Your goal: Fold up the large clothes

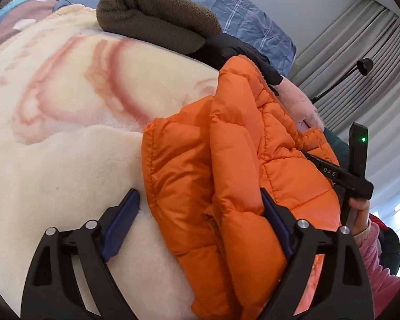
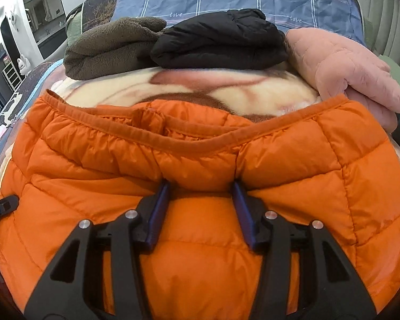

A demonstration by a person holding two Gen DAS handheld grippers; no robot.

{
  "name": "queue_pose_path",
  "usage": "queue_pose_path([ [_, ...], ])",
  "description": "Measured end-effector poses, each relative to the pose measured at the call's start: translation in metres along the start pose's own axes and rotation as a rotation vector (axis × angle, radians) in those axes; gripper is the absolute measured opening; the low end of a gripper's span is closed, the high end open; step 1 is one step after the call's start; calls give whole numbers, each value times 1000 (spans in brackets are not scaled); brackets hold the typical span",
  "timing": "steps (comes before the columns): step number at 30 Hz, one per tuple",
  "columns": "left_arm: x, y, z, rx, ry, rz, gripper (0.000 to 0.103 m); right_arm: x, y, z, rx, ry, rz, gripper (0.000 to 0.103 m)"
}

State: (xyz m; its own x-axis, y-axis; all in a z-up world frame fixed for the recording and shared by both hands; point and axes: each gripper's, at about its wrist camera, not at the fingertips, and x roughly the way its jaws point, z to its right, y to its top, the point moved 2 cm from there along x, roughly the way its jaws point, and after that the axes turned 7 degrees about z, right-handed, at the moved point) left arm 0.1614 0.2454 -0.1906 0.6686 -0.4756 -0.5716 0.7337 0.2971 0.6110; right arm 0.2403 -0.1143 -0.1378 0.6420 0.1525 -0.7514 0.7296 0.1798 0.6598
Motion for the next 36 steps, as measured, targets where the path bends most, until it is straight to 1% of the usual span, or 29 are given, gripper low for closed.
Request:
queue_pose_path([
  [2, 3, 0, 2, 9, 5, 0, 89, 1, -1, 0, -1, -3, 8, 50],
  [3, 3, 0, 5, 24, 14, -1, 86, 2, -2, 0, -1, -4, 11, 51],
  [4, 2, 0, 7, 31, 6, 0, 70, 2, -3, 0, 0, -4, 16, 51],
  [5, 0, 0, 12, 32, -40, 2, 45, 3, -2, 0, 2, -4, 17, 51],
  [6, -3, 1, 18, 34, -65, 8, 41, 3, -3, 1, 4, -3, 20, 51],
  [7, -5, 2, 22, 55, -51, 14, 34, 3, -3, 1, 7, 0, 23, 51],
  [8, -9, 5, 32, 104, -28, 25, 29, 3, -4, 2, 10, 3, 25, 51],
  [11, -21, 16, 55, 171, 10, 42, 24, 3, -4, 3, 14, 9, 31, 51],
  [15, -37, 38, 86, 227, 11, 50, 23, 3, -5, 6, 30, 29, 39, 51],
  [18, -42, 46, 116, 306, 32, 49, 22, 3, -7, 8, 37, 42, 45, 51],
  [22, -40, 54, 150, 368, 45, 26, 21, 6, -8, 9, 45, 56, 41, 52],
  [25, -37, 62, 173, 404, 71, -1, 21, 8, -8, 12, 57, 70, 37, 52],
  [28, -29, 61, 203, 471, 100, -37, 21, 8, -9, 13, 64, 80, 41, 52],
  [30, -20, 60, 224, 529, 129, -77, 21, 8, -10, 13, 68, 85, 46, 52],
  [32, -12, 58, 239, 558, 144, -126, 21, 7, -10, 14, 74, 94, 51, 52],
  [33, -6, 57, 246, 564, 148, -157, 21, 6, -10, 15, 80, 102, 54, 52],
  [36, 9, 61, 258, 547, 164, -212, 21, 5, -10, 19, 104, 134, 66, 53],
])
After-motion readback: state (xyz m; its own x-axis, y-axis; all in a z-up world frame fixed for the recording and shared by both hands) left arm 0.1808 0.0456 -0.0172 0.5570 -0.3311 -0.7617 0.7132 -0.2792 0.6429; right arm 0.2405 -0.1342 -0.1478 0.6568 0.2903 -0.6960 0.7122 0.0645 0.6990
